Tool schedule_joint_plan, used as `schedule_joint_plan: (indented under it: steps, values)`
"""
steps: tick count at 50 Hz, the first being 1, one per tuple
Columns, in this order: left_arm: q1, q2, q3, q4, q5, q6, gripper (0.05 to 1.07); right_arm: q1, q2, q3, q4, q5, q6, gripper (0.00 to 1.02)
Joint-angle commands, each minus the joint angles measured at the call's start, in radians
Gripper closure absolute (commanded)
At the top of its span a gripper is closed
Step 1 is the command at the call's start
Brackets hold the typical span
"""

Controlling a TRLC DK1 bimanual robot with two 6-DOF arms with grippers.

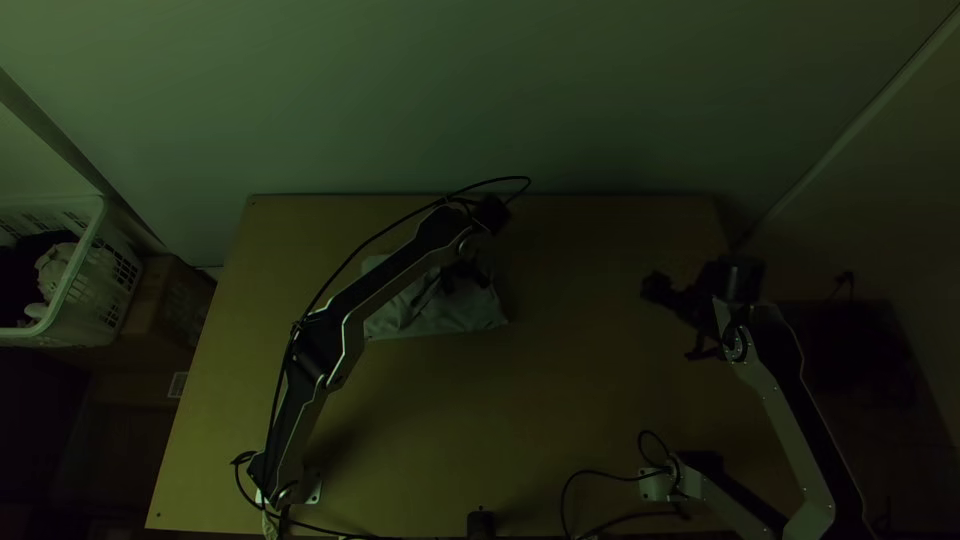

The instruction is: Fold the t-shirt

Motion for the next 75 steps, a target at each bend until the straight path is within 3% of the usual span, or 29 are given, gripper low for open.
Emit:
schedule_joint_plan:
  steps: [1, 3, 4, 11, 33, 43, 46, 64, 75]
  values:
    - [-0.044, 0.023, 0.045, 0.143, -0.01, -0.133, 0.73, 0.026, -0.025, -0.053, 0.023, 0.004, 0.032, 0.03]
    - [-0.055, 0.018, 0.045, 0.2, -0.01, -0.149, 0.31, 0.035, -0.031, -0.066, 0.028, 0.004, 0.038, 0.03]
    - [-0.058, 0.017, 0.045, 0.211, -0.01, -0.156, 0.21, 0.04, -0.036, -0.071, 0.029, 0.004, 0.041, 0.03]
    - [-0.098, 0.014, 0.051, 0.258, -0.01, -0.176, 0.12, 0.045, -0.054, -0.105, 0.051, 0.004, 0.041, 0.03]
    - [-0.101, -0.121, 0.029, 0.194, -0.008, -0.178, 0.11, 0.061, -0.051, -0.069, 0.128, 0.004, 0.018, 0.03]
    - [-0.016, -0.242, 0.0, 0.196, 0.029, -0.181, 0.12, 0.065, -0.038, 0.006, 0.2, 0.006, -0.109, 0.03]
    - [0.019, -0.287, -0.009, 0.196, 0.056, -0.179, 0.17, 0.061, -0.036, 0.035, 0.21, 0.006, -0.147, 0.03]
    - [0.272, -0.615, -0.155, 0.18, 0.135, -0.152, 0.16, 0.025, -0.056, 0.227, 0.241, 0.006, -0.381, 0.03]
    - [0.471, -0.856, -0.383, 0.242, 0.201, -0.101, 0.12, -0.004, -0.088, 0.326, 0.247, 0.006, -0.411, 0.03]
